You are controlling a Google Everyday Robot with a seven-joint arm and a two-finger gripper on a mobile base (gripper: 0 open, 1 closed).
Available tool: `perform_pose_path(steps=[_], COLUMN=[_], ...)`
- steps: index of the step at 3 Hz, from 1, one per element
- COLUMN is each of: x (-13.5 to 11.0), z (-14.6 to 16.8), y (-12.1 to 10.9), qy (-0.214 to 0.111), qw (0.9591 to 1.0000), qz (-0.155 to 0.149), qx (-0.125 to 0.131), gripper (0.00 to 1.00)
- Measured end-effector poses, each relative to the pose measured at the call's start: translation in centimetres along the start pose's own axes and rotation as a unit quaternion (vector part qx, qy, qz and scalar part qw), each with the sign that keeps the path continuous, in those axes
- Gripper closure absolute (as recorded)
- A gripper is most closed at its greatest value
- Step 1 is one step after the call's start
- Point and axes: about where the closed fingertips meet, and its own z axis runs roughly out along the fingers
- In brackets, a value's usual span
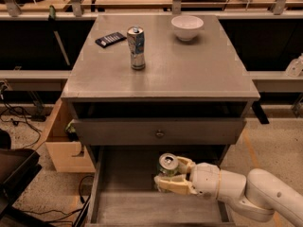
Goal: Place green can into middle drawer
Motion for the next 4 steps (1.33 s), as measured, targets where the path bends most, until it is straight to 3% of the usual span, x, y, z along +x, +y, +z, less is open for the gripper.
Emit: perform_pose_path(steps=[2, 3, 4], x=[6.7, 11.4, 16.0], z=[11.3, 16.0, 18.1], y=[-3.6, -4.7, -4.6], qy=[-0.041, -0.04, -0.017], qw=[0.9978, 0.9963, 0.9951], qz=[0.022, 0.007, -0.013], qx=[-0.047, -0.075, -0.096], gripper=[1.0, 1.0, 1.0])
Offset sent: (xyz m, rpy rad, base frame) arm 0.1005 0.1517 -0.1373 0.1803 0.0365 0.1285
